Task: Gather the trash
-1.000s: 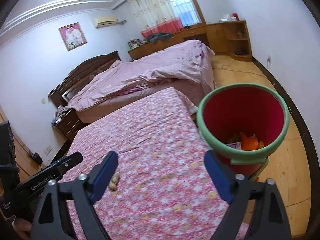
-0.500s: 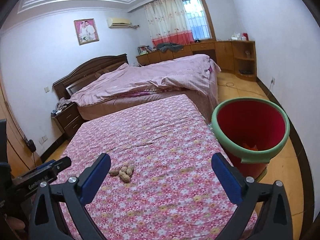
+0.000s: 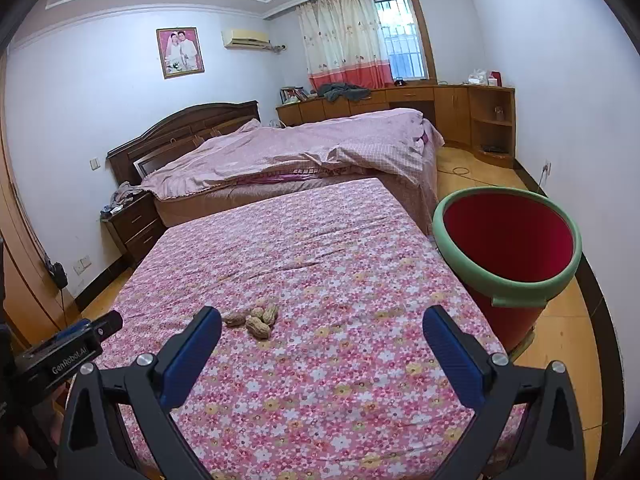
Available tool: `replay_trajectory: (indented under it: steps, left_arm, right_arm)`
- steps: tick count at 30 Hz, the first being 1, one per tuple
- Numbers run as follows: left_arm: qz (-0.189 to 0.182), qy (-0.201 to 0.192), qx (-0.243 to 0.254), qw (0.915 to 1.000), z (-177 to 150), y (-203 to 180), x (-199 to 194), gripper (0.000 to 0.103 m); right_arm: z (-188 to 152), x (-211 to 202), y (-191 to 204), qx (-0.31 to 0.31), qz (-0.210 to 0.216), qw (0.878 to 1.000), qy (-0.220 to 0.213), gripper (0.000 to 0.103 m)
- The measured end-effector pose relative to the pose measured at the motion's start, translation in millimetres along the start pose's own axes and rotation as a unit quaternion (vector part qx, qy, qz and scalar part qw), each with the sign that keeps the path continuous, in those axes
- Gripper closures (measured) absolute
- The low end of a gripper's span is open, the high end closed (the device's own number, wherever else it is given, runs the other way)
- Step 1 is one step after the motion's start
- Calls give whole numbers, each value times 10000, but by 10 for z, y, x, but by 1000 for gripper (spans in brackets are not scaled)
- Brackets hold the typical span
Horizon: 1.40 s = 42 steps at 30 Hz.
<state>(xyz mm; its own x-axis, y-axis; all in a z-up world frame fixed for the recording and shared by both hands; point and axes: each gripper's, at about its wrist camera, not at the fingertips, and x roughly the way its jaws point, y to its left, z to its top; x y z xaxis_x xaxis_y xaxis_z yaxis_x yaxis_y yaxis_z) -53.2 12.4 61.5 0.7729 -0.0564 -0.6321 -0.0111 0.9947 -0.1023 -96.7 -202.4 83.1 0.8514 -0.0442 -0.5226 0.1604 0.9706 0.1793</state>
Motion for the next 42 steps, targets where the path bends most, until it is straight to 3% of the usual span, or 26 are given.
replay_trajectory:
  steps: [42]
  left_arm:
    - [-19, -167, 61, 9998, -32, -15, -55, 48]
  right_arm:
    - [-51, -75, 15, 16, -63, 10000, 13, 0]
